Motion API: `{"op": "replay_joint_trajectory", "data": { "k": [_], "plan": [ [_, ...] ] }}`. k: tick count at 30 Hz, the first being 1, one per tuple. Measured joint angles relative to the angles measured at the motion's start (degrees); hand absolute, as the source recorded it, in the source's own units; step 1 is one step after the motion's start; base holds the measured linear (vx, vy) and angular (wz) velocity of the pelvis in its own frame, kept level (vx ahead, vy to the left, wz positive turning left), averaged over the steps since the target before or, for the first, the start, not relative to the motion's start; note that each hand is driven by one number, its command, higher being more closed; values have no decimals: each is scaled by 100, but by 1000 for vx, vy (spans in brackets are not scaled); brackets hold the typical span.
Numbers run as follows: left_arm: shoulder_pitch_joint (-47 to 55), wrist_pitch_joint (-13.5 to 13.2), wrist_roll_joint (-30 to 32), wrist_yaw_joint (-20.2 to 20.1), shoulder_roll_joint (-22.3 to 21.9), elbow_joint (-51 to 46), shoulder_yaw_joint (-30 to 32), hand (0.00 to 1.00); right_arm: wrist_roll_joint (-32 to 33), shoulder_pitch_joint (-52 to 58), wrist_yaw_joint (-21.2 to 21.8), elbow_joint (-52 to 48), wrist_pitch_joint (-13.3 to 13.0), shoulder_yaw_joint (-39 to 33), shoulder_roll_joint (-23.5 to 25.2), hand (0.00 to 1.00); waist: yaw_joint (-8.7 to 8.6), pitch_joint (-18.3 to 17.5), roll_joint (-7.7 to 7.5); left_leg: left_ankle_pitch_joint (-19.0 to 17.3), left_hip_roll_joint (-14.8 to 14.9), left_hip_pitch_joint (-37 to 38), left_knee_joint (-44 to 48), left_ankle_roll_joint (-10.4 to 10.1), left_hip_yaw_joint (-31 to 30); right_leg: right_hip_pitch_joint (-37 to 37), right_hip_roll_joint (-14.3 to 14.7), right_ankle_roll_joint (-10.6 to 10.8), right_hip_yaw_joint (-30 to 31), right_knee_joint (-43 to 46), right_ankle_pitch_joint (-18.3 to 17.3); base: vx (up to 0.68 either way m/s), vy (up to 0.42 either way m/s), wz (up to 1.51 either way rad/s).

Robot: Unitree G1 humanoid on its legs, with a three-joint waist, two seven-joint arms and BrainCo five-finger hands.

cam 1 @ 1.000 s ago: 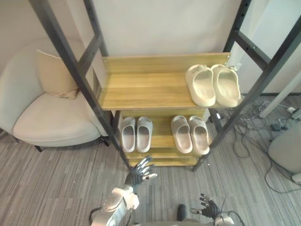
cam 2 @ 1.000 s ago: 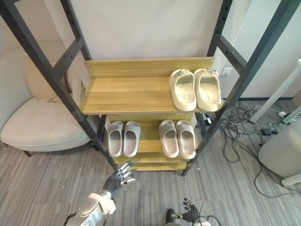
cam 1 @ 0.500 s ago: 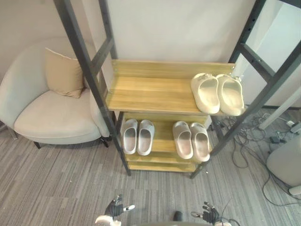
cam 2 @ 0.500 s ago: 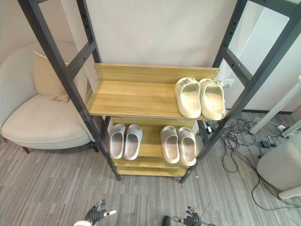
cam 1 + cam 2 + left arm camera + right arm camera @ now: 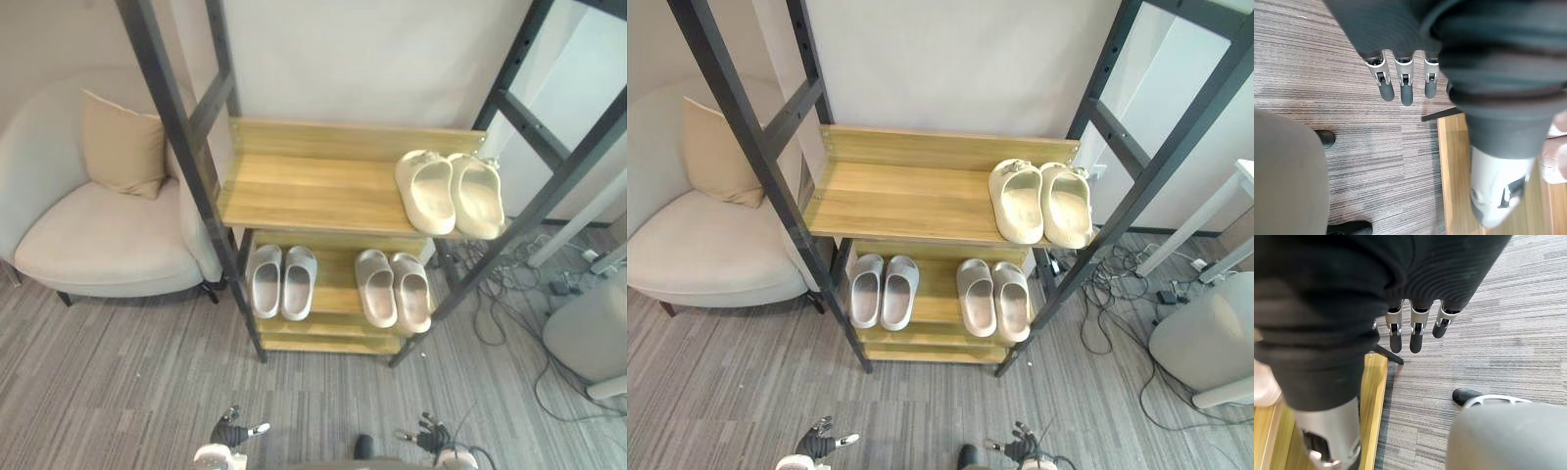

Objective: Organize the slippers on the shoe rack

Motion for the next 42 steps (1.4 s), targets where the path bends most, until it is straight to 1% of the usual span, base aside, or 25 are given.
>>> {"op": "replay_joint_trajectory", "data": {
  "k": [3,5,10,15,16,17,18,19,20,21,22,23,24,25,26,28,30,32,33,34,35,37,38,40,42],
  "plan": [
    [-63,7,-9,80,-34,-51,8,0,19,-47,0,2,5,8,138,0,36,10,-111,24,-97,-226,127,-50,-517,-166,-68,97,527,791,-657,15,-76,94],
    [-76,11,-11,124,-61,-95,14,0,125,-58,2,5,11,30,201,0,107,-46,-148,81,-69,-341,115,-139,-765,-154,-27,122,573,765,-782,8,-120,67],
    [-184,11,-127,231,-273,-155,48,0,228,-442,-61,-10,16,101,199,0,278,67,230,430,173,-685,10,-372,-1114,9,248,-126,68,34,-410,-6,-106,40],
    [-342,-7,-234,309,-398,-255,-1,0,237,-571,-171,-1,12,90,243,0,332,350,189,775,192,-931,252,-435,-797,353,286,-258,-401,-227,-315,-61,-77,59],
    [-348,-15,-232,318,-384,-330,-15,0,234,-611,-198,-7,13,68,296,0,321,369,101,1010,197,-1070,164,-381,-568,317,272,-392,-526,-295,-368,-82,-58,57],
    [-348,-15,-233,320,-390,-334,-19,0,234,-603,-201,-8,13,57,307,0,317,362,98,1020,208,-1056,150,-360,-530,312,255,-411,-579,-332,-366,-97,-25,74],
    [-435,-13,-231,318,-420,-359,-44,0,233,-563,-214,-8,13,-16,334,0,284,412,112,788,267,-1203,527,-174,-215,317,238,-445,-811,-309,-364,-72,32,67],
    [-461,-11,-230,320,-445,-361,-53,0,229,-523,-228,-5,30,-45,317,0,287,461,139,317,350,-1428,1363,129,303,357,244,-459,-1067,-207,-384,-105,16,107],
    [-423,-12,-228,321,-489,-368,-59,0,224,-470,-227,-19,40,-66,266,0,237,455,245,282,450,-1567,1500,158,808,393,305,-429,-1343,25,-518,-68,-7,97],
    [-428,-12,-229,318,-482,-373,-79,0,224,-456,-228,-17,45,-81,273,0,208,458,252,326,422,-1571,1413,152,788,377,307,-418,-1331,40,-579,-95,10,152],
    [-472,-24,-219,324,-404,-401,-127,0,221,-376,-220,0,64,-175,380,0,44,396,31,568,228,-1360,633,181,683,299,218,-492,-1345,-208,-527,-72,20,148],
    [-537,-9,-217,324,-399,-341,-134,0,222,-340,-231,51,67,-274,430,0,81,411,12,152,432,-1322,1333,324,1300,407,151,-498,-1676,-339,-324,-42,27,139],
    [-534,-5,-217,324,-407,-324,-133,0,223,-344,-234,45,67,-271,422,0,93,424,36,108,471,-1321,1353,301,1398,436,169,-448,-1698,-305,-290,19,44,110],
    [-501,9,-217,317,-447,-203,-138,0,220,-364,-240,-24,60,-318,380,0,49,502,186,0,538,-1033,1008,85,1646,527,198,-346,-1914,-277,-292,-7,82,79],
    [-483,-8,-214,324,-443,-223,-117,0,220,-379,-235,-16,92,-382,453,0,104,507,109,204,362,-884,664,126,1574,570,116,-293,-1906,-333,-225,-51,94,77],
    [-380,1,-213,327,-329,-175,-138,0,153,-378,-219,-15,92,-376,557,0,109,459,101,464,98,-668,210,200,1378,659,-7,-235,-1933,-363,-224,-51,102,47],
    [-334,-1,-212,325,-296,-129,-150,0,108,-404,-218,-21,96,-370,544,0,85,452,121,476,-173,-700,97,274,1128,574,-344,-14,-2072,140,-574,-47,154,75],
    [-322,-1,-212,321,-272,-134,-142,0,106,-404,-219,-25,104,-379,546,0,59,437,78,439,-348,-762,124,352,896,424,-567,167,-1950,655,-936,-27,89,101],
    [-318,4,-209,317,-225,-115,-169,0,105,-358,-217,-68,108,-396,537,0,-2,421,-5,457,-579,-769,124,432,411,344,-427,143,-1062,1039,-1281,30,8,152],
    [-334,-2,-208,317,-224,-89,-203,0,105,-319,-216,-59,113,-410,528,0,-12,416,-28,487,-669,-765,121,477,194,366,-312,-56,-609,1127,-1305,60,-24,151],
    [-348,-4,-209,318,-222,-81,-214,0,105,-313,-216,-50,120,-410,521,0,-13,419,-22,491,-697,-756,115,483,102,361,-301,-78,-418,1201,-1278,67,25,103],
    [-292,-5,-216,324,-176,-72,-208,0,107,-297,-213,-3,126,-407,436,0,-5,409,87,664,-706,-665,63,502,-515,210,-23,-284,658,1661,-1269,144,59,128],
    [-291,-6,-217,324,-155,-71,-206,0,108,-286,-214,-1,125,-400,446,0,-17,410,96,675,-713,-668,43,494,-587,228,16,-266,764,1597,-1304,160,-19,145],
    [-265,-6,-217,324,-5,11,-174,0,111,-301,-214,44,122,-360,555,0,30,333,-144,772,-899,-682,-42,429,-1000,467,37,-232,813,921,-1354,156,-182,110],
    [-273,-7,-227,325,-43,32,-35,0,110,-412,-215,155,129,-362,568,0,75,275,-211,833,-934,-677,-144,370,-1180,675,44,-208,655,607,-1365,142,-205,61]
  ]
}}
